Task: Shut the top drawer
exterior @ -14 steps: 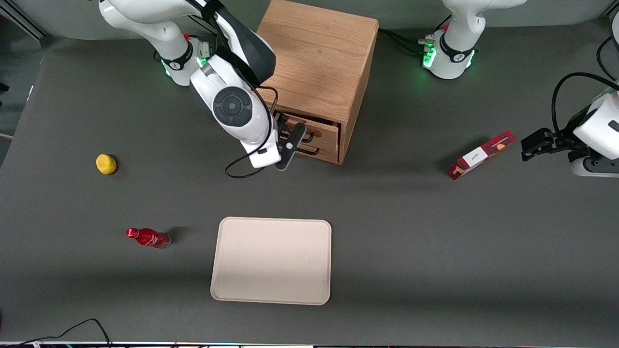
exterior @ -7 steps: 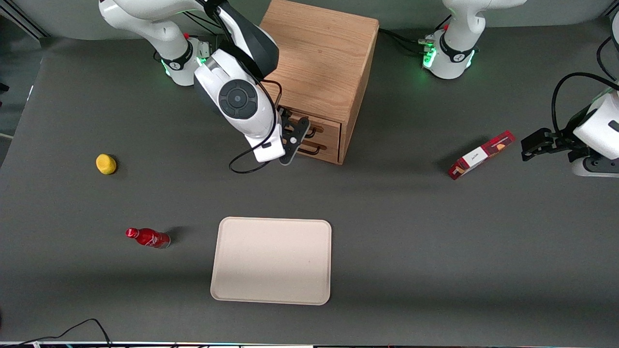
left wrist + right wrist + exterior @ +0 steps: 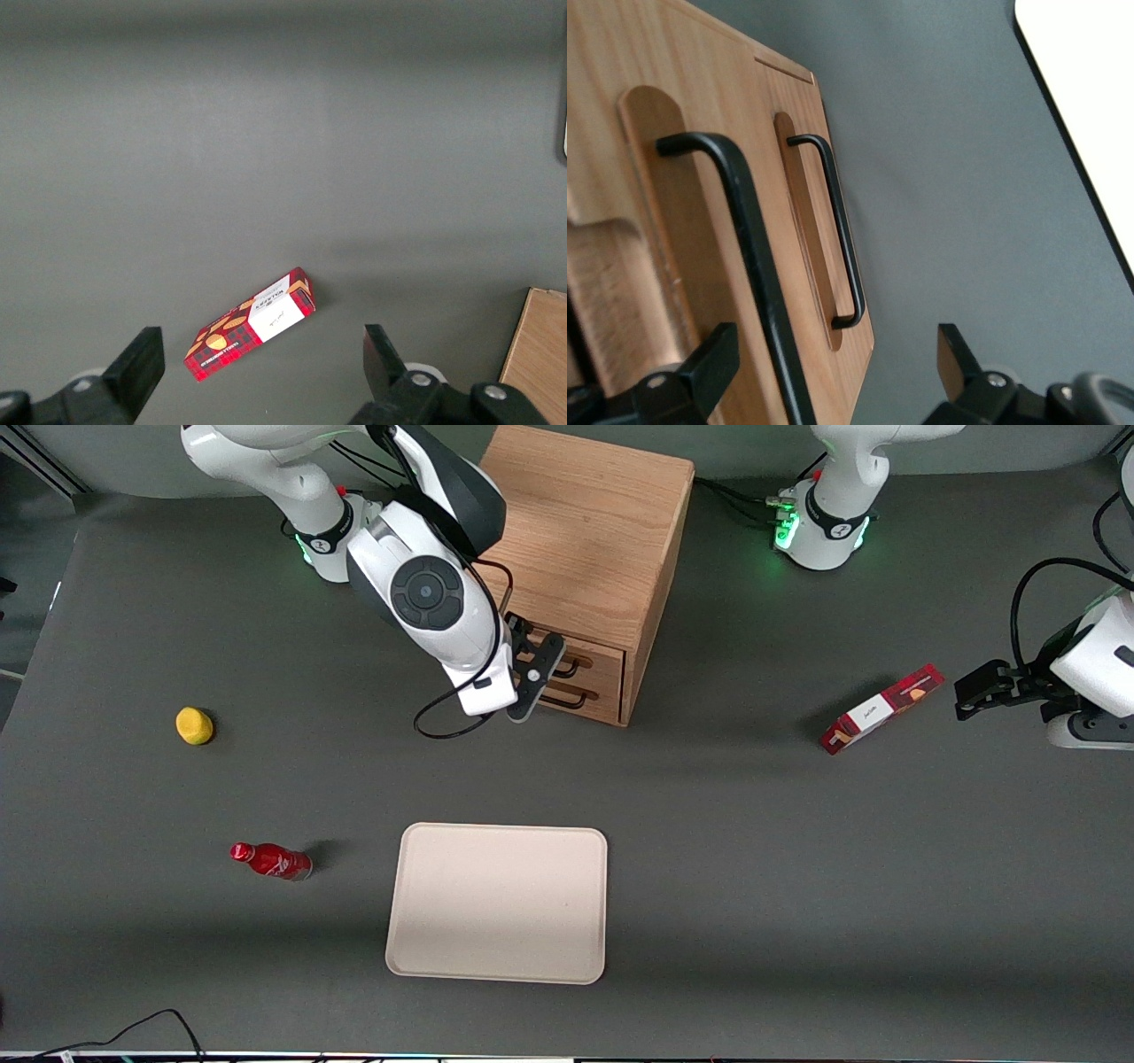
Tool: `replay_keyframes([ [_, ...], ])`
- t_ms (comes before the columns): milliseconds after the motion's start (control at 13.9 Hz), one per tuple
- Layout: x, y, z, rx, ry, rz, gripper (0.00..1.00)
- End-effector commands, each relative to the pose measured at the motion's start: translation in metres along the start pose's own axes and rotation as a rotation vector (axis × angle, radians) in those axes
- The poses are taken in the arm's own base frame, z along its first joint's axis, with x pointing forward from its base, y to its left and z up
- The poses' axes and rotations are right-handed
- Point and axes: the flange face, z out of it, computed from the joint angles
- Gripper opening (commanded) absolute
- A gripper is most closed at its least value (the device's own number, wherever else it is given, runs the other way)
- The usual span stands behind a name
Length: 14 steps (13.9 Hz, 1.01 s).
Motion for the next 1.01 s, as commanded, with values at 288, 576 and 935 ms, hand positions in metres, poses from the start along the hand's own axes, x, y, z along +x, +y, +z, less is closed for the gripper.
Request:
replay_keyframes([
  [288, -0.021, -0.001, -0.048, 0.056, 0.029, 0.053, 1.00],
  [576, -0.041, 0.028, -0.079, 0.061, 0.089, 0.125, 1.00],
  [935, -0.108, 0.091, -0.145, -0.002, 0.191, 0.324, 1.00],
])
